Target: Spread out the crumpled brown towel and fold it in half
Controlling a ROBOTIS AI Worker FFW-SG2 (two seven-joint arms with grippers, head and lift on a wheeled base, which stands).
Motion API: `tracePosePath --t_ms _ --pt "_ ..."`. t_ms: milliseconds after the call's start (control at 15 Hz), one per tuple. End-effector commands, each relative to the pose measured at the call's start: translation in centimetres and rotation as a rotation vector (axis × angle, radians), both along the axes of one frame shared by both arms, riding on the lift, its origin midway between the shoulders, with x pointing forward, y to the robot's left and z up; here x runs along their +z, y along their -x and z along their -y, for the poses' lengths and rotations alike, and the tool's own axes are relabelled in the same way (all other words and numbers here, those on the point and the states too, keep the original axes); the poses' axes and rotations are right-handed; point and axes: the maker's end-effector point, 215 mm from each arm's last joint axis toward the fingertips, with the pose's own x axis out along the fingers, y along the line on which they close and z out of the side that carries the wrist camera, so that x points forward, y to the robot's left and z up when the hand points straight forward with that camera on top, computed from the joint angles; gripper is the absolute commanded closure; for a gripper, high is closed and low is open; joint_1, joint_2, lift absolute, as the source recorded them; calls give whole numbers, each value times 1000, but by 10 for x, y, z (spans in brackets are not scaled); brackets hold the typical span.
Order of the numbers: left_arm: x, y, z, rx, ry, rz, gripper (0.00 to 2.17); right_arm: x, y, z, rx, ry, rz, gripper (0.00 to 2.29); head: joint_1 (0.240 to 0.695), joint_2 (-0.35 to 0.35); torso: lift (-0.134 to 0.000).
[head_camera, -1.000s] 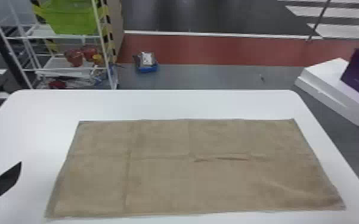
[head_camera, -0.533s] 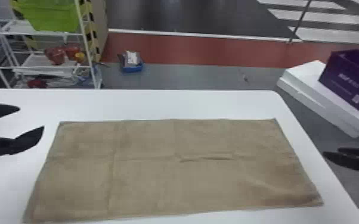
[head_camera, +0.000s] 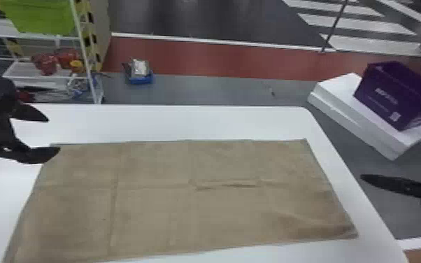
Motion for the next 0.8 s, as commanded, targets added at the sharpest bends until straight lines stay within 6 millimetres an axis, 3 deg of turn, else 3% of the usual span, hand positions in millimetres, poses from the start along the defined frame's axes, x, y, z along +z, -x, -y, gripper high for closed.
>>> tracePosePath --t_ms 0,400,733 --pt "-9 -12 -3 -36 -24 -81 269 -6 4 3 -3 2 -10 87 695 -184 -134" --pt "-23 -19 -24 -49 -60 -225 269 -25 -9 -8 34 35 -32 87 695 -160 -134" --pt "-27 -40 -9 -54 -63 -253 272 -26 -10 -8 32 33 -29 90 695 -148 -134"
